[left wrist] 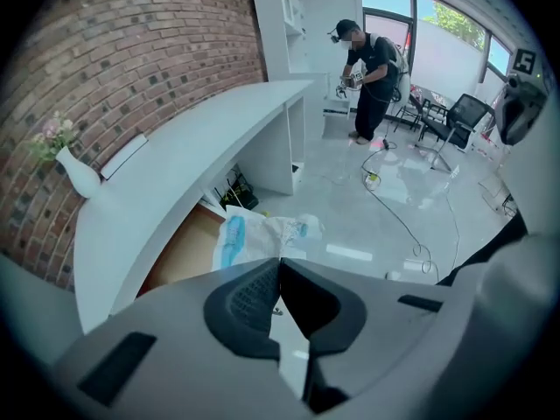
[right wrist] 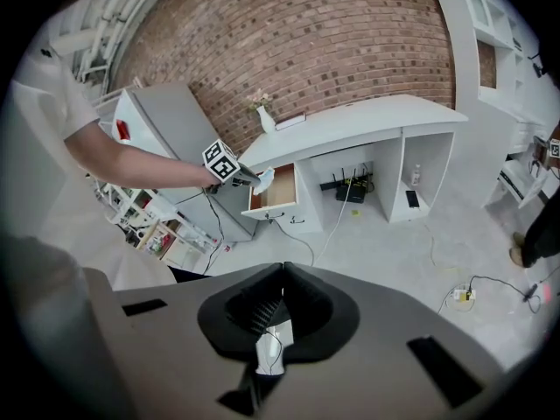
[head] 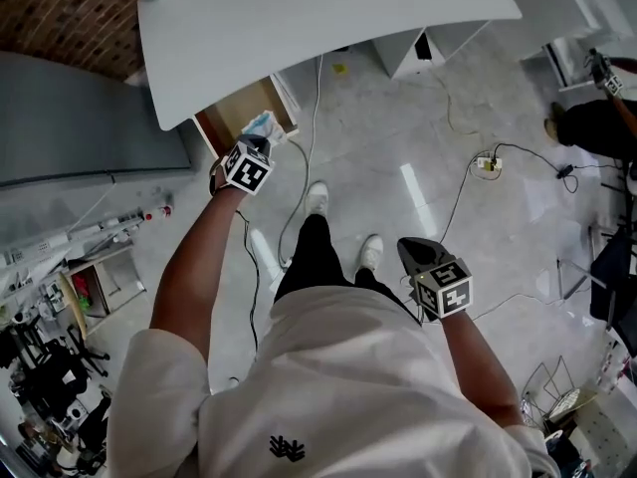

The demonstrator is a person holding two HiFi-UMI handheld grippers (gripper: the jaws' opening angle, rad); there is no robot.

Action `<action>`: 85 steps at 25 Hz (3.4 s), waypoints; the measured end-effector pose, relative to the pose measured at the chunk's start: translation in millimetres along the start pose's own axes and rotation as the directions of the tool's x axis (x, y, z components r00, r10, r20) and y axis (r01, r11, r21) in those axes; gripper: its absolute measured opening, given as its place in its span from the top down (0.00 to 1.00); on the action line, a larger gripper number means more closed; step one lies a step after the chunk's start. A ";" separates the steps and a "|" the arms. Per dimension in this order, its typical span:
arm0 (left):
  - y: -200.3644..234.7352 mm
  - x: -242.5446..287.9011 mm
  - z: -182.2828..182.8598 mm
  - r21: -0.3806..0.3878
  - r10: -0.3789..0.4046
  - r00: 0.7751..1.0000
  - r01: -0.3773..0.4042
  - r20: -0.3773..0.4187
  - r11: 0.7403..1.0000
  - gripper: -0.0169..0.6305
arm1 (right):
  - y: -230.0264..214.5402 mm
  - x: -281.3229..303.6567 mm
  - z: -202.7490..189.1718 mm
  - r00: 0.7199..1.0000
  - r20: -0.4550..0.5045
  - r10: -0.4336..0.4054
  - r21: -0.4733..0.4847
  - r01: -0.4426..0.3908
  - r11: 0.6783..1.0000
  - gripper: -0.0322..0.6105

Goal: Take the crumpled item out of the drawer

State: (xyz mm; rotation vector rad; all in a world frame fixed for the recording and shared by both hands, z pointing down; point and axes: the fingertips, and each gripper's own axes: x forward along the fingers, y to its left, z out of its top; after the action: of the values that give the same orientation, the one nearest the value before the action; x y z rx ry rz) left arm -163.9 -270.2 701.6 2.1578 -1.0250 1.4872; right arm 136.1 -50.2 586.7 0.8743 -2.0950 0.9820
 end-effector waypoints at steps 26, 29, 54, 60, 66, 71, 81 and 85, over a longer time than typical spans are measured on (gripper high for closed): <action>-249.2 -262.2 38.6 -0.090 -0.080 0.960 0.107 0.269 0.990 0.94 | 45.0 -121.9 -49.8 0.995 0.038 0.088 -0.254 -0.076 0.964 0.90; -263.7 -272.4 36.8 -0.068 -0.081 0.965 0.100 0.249 0.993 0.94 | 44.3 -125.2 -52.0 0.995 0.039 0.088 -0.259 -0.075 0.963 0.90; -307.3 -295.5 41.7 0.016 -0.109 0.964 0.108 0.243 0.994 0.94 | 42.7 -144.2 -45.4 0.991 0.094 0.092 -0.267 -0.063 0.962 0.90; -313.8 -295.4 41.5 0.015 -0.113 0.963 0.112 0.245 0.994 0.94 | 38.2 -145.0 -54.5 0.992 0.092 0.083 -0.252 -0.057 0.966 0.90; -315.1 -297.9 36.7 0.019 -0.107 0.964 0.106 0.245 0.994 0.94 | 45.4 -144.6 -58.6 0.991 0.097 0.092 -0.259 -0.065 0.964 0.90; -321.2 -297.0 34.4 0.031 -0.114 0.964 0.109 0.240 0.994 0.94 | 47.2 -145.0 -64.4 0.990 0.101 0.096 -0.261 -0.067 0.963 0.90; -331.2 -293.8 28.7 0.041 -0.120 0.967 0.114 0.224 0.993 0.94 | 43.3 -145.1 -76.4 0.991 0.096 0.093 -0.250 -0.067 0.966 0.90; -332.5 -292.3 26.3 0.043 -0.123 0.968 0.116 0.218 0.992 0.94 | 43.2 -142.0 -79.1 0.992 0.085 0.091 -0.244 -0.068 0.967 0.90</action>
State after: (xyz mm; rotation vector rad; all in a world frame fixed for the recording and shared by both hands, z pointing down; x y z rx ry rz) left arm 33.2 51.7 468.7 2.4016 -0.9268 1.2372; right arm 203.8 77.0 500.0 0.7308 -2.2888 0.7168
